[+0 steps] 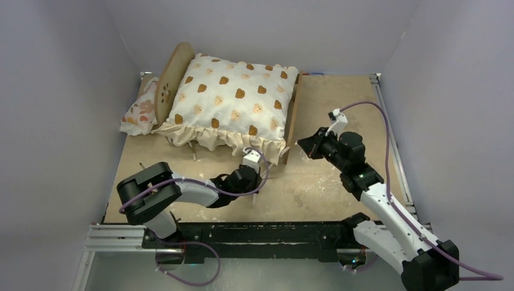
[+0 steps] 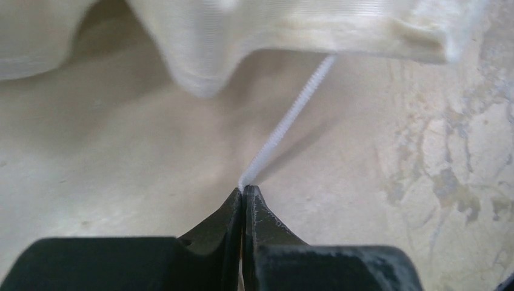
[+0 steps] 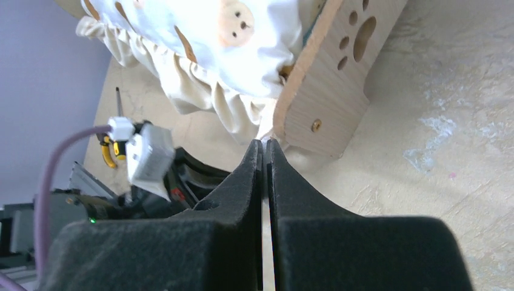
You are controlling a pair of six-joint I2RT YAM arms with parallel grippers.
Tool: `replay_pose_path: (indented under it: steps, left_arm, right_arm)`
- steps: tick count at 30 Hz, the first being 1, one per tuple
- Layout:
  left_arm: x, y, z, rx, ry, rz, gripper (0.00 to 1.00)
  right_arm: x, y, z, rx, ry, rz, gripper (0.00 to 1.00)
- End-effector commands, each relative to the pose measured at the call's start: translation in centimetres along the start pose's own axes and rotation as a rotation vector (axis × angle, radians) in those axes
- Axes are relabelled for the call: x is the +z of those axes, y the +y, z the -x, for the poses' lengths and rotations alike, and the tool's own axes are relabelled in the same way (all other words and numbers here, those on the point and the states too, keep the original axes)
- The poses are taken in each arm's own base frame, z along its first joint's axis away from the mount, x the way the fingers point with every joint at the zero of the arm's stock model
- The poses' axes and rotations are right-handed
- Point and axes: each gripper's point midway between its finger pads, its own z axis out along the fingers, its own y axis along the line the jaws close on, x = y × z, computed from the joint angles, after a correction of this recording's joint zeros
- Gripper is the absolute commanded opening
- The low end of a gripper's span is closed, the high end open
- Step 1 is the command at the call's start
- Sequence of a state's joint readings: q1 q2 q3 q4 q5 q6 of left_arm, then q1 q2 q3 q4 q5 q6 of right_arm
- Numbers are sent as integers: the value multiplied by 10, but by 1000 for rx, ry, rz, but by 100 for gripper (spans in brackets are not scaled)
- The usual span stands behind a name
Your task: Set up the pet bed
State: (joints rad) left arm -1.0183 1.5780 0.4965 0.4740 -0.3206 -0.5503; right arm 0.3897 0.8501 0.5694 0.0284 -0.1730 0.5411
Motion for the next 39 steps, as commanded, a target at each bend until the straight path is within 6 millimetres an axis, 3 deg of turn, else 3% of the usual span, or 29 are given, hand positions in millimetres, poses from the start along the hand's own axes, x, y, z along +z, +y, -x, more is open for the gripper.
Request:
replay_pose_path:
  steps: [1,4,7,15,19,22,26,29,34,39]
  left_arm:
    - [2,-16,-40,60,144,-4,0]
    - [5,-31,-47,90,165,-18,0]
    - [2,-27,-57,69,198,3,0]
    - [-27,32,-88,-23,293,180,0]
    - [-32,54,-85,-101,288,227,0]
    - [-23,46,-71,-97,273,210,0]
    - [-8,11,-55,-36,267,117,0]
    - [-5,0,-58,-31,278,87,0]
    - [-25,19,-86,-68,333,108,0]
    - [-46,52,-93,-125,333,187,0]
  right_arm:
    - [-7,12,51,-24,-117,-37,0]
    - [-10,16,75,-32,-168,-63,0]
    - [-10,24,98,-38,-218,-68,0]
    - [18,43,131,-37,-246,-26,0]
    - [31,49,138,-34,-239,-2,0]
    - [35,42,147,-46,-261,-52,0]
    - [32,12,165,-72,-309,-200,0]
    - [26,-3,176,-70,-327,-245,0]
    - [33,17,182,-90,-322,-131,0]
    - [41,12,184,-80,-315,-142,0]
